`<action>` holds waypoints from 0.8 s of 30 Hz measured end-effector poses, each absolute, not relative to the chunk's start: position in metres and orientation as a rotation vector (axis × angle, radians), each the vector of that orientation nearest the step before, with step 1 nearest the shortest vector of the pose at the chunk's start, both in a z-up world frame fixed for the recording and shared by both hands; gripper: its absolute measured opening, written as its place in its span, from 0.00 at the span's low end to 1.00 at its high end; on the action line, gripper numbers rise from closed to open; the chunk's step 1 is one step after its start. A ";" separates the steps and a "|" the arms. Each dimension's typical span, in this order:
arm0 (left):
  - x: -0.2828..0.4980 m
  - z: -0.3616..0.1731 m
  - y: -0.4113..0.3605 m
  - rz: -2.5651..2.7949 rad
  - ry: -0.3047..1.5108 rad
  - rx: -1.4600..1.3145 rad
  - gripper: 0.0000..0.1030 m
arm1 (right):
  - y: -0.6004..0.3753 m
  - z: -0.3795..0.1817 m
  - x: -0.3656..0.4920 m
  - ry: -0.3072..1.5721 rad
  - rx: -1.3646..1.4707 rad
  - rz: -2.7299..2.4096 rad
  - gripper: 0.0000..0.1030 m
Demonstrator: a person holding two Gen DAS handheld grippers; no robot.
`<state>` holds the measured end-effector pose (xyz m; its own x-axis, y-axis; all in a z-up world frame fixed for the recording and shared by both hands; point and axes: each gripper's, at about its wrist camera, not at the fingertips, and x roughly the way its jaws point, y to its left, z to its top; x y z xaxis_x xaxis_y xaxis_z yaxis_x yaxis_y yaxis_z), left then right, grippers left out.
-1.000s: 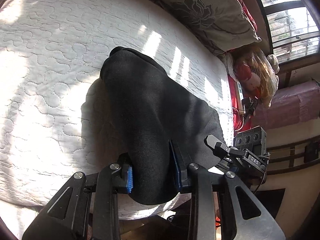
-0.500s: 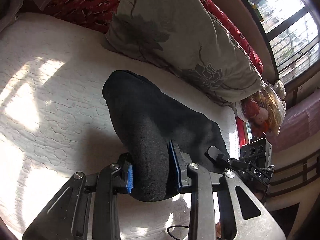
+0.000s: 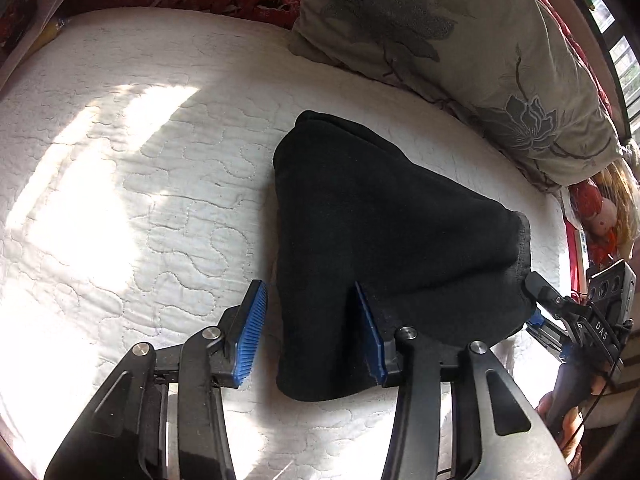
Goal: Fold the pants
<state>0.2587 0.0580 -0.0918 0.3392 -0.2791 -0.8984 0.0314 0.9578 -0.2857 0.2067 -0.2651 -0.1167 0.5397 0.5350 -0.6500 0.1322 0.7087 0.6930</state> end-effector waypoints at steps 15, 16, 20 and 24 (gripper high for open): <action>0.125 -0.064 0.030 -0.039 1.072 -0.117 0.54 | -0.212 -0.041 0.080 0.981 0.249 0.099 1.00; 0.115 -0.065 0.028 -0.032 1.065 -0.109 0.54 | -0.211 -0.039 0.071 0.976 0.233 0.089 1.00; 0.085 -0.065 0.018 0.021 1.025 -0.053 0.54 | -0.209 -0.028 0.049 0.948 0.204 0.024 1.00; 0.065 -0.066 0.008 0.039 1.038 -0.026 0.61 | -0.212 -0.022 0.028 0.915 0.186 -0.013 1.00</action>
<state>0.0647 0.0082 -0.0656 0.5073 0.0203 -0.8615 -0.0445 0.9990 -0.0027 0.0284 -0.2120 -0.0216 0.6109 0.0677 -0.7888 0.0909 0.9838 0.1548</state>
